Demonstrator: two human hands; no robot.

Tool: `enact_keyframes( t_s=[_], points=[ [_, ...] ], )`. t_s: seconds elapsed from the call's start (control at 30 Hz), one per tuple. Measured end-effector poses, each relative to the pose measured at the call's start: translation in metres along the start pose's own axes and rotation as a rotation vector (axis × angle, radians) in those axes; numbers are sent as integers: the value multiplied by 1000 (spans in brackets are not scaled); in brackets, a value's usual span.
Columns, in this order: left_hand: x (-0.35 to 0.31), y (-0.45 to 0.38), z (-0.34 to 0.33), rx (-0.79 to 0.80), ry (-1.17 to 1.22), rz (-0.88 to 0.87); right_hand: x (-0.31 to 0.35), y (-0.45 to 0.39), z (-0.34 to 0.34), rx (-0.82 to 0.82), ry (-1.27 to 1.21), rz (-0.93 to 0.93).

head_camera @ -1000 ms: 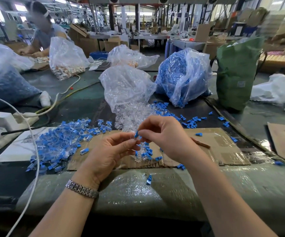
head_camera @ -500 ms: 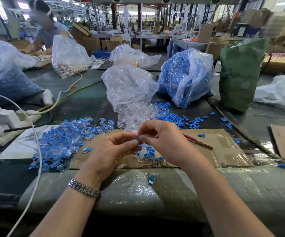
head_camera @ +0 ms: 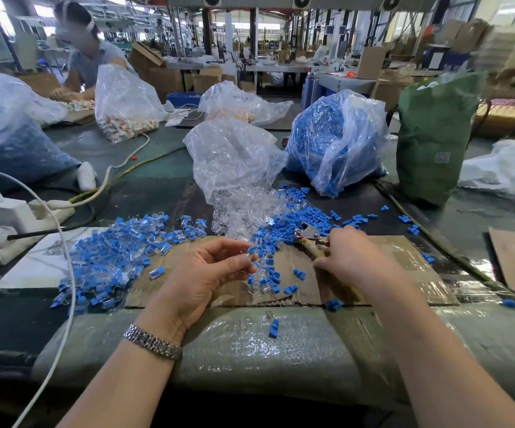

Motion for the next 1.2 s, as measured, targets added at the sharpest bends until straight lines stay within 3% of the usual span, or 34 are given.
enact_keyframes(
  t_s=[0.27,0.47,0.53,0.6,0.7,1.2],
  points=[
    [-4,-1,8,-87,56,-26,9,-10,0,-22,53,-37],
    [-6,-2,16,-169,155,-36,0,2,31,-115,-454,-84],
    [-6,-2,18,-180,183,-39,14,17,36,40,-730,30],
    [-6,-3,19,-180,188,-45,37,37,35,303,-893,193],
    [-7,-4,17,-170,169,-62,62,62,30,470,-729,344],
    [-5,-4,13,-159,17,-60,91,70,22,437,-610,474]
  ],
)
Point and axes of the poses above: each hand's wrist, its own y-axis away from the middle knuckle, its own z-axis out of the back of the hand, x = y × z, the point moved 8 cm from there along -y, towards the middle knuckle, and after that the axes turned 12 degrees about y, right-handed, at the moved point
